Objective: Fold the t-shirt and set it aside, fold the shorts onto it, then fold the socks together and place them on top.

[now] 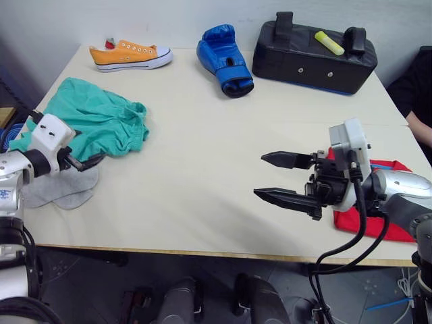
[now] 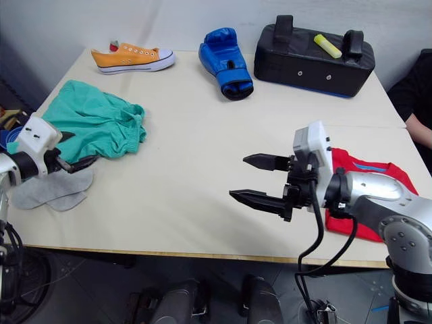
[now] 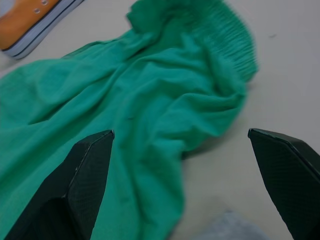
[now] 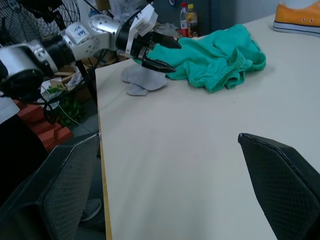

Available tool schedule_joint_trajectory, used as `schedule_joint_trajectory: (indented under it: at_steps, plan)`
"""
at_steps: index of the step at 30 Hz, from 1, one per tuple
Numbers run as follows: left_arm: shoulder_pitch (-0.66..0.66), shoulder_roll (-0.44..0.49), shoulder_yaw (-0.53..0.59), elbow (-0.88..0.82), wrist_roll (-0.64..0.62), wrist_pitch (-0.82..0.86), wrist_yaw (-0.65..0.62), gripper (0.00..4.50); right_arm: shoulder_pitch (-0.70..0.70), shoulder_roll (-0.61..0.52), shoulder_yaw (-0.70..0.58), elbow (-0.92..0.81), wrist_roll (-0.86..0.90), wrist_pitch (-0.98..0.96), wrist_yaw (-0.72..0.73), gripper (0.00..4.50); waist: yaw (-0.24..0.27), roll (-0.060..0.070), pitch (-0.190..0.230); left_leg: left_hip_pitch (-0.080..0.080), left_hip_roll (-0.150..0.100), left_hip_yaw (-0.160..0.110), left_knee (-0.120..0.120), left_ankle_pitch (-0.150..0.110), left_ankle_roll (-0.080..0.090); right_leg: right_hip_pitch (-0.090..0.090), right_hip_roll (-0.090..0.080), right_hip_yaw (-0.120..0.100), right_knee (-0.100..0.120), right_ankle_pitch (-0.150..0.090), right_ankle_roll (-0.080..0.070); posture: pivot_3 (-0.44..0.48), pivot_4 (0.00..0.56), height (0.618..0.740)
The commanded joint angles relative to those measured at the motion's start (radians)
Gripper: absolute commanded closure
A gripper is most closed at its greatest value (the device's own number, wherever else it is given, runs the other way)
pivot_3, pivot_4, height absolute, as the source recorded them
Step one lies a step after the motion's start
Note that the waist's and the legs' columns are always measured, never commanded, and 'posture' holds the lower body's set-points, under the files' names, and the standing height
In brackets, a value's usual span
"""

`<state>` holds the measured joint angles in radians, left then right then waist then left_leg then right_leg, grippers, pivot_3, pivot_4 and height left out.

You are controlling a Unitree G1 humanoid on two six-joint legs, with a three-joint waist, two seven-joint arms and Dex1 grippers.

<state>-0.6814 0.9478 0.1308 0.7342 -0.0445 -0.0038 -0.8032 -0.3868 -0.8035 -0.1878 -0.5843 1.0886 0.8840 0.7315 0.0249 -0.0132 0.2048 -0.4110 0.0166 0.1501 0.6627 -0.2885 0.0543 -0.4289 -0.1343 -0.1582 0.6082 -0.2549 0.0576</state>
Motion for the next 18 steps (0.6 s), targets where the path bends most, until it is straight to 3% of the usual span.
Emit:
schedule_joint_trajectory:
  at_steps: [1,2,7,13,18]
  plan:
    - [-0.120,-0.005,-0.092,0.224,0.118,-0.105,0.028,0.00,-0.013,0.011,-0.001,-0.008,-0.015,-0.038,0.005,0.02,-0.001,0.000,0.000,0.000,0.000,0.001,0.000,0.000,0.000,0.000,0.000,0.000,0.000,0.000,0.000,0.000,0.150,0.740]
    - [-0.145,-0.007,-0.113,0.272,0.140,-0.123,0.027,0.00,-0.013,0.013,0.002,-0.007,-0.018,-0.041,0.002,0.02,-0.001,0.000,0.000,-0.001,0.000,0.001,0.000,0.000,0.000,-0.001,0.001,-0.001,-0.001,0.000,0.000,0.000,0.150,0.740]
    - [-0.255,-0.015,-0.148,0.440,0.184,-0.154,0.034,1.03,-0.005,0.021,0.003,-0.014,-0.035,-0.052,-0.019,0.00,-0.007,-0.001,-0.001,-0.006,0.000,0.004,0.002,0.001,0.007,-0.004,0.004,-0.001,0.003,0.001,0.001,0.000,0.150,0.740]
    - [-0.339,-0.058,-0.128,0.505,0.162,-0.139,0.013,2.84,0.006,0.028,0.009,-0.023,-0.057,-0.062,-0.037,0.00,-0.013,-0.002,-0.001,-0.009,0.000,0.004,0.005,0.002,0.009,-0.006,0.003,-0.001,0.004,0.002,0.004,0.000,0.150,0.740]
    - [-0.410,-0.148,-0.065,0.500,0.081,-0.047,-0.056,4.45,0.019,0.019,0.009,-0.039,-0.074,-0.066,-0.031,0.00,-0.003,-0.002,-0.001,-0.010,-0.001,0.004,0.007,0.003,0.012,-0.007,0.002,0.000,0.005,0.004,0.007,0.000,0.150,0.740]
